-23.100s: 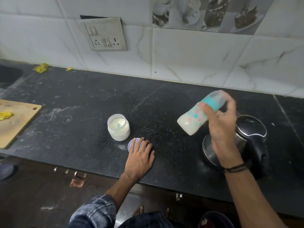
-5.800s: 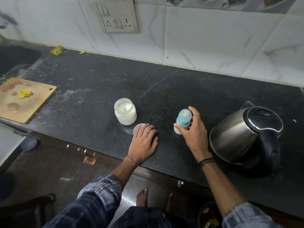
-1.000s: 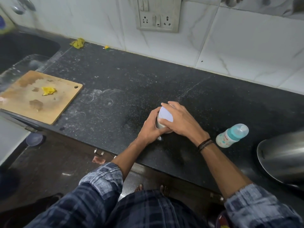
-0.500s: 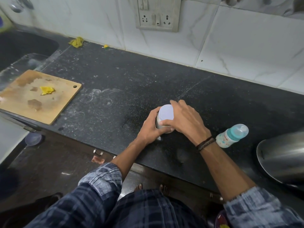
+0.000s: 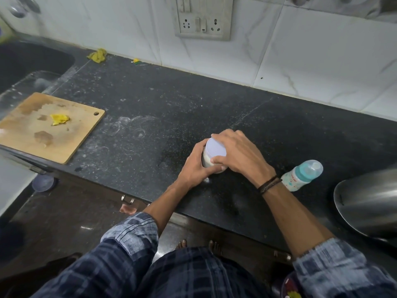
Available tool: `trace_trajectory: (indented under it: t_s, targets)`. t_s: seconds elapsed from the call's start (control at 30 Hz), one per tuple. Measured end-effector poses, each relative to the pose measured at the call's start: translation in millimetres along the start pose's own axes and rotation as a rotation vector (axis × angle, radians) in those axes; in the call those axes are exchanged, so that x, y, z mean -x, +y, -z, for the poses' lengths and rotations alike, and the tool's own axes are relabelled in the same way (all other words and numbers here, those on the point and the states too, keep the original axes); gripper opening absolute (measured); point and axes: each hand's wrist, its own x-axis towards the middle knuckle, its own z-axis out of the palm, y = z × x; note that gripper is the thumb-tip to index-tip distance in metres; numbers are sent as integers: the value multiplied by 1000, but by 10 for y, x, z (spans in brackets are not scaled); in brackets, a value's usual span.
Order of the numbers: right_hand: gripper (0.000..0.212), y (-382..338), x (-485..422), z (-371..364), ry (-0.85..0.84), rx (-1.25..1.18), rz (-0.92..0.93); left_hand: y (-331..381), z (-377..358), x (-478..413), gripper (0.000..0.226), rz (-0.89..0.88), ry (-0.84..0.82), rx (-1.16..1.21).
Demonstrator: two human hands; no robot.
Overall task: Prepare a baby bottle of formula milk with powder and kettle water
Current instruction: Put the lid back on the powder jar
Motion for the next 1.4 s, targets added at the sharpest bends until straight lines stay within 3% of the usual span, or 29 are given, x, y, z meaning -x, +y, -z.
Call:
trace_trajectory:
  t_s: [0.07,0.2,0.27,0.37,0.43,0.53,0.63,0.73,0.87,0.97,1.4]
  targets:
    - [77,-32,-8,-58,73,23,-62,10,8,-1,84,-7,-1,-4]
    - [95,-28,-31,-99,102,76,-131,5,5,-7,90,-14,-22,7]
    - [96,44,-54,-62,107,76,-7,5,14,-12,94,-11,-28,23]
    - [75,186,-112,-11,57,81,236,16,36,-32,95,2,-37,35]
    - [63,249,-149,-53,67,60,292,22,50,-45,95,0,-45,31]
    - [62,222,-174,-258,218,45,216,34,67,-63,94,-5,-42,11]
    - [57,60,-177,-460,405,56,15,26,62,-64,92,-16,-40,-9]
    - [70,-38,-219,-454,425,157,-80,11,68,-80,90,-17,-39,-20]
    - [72,231,-280,-324,263,83,227,-18,91,-146,86,-19,-69,-41]
    - [62,362,-299,-305,270,50,304,-17,76,-197,94,-8,-97,-36]
    - [48,194,-313,-535,437,-177,18,-37,34,-256,85,-74,-98,-60]
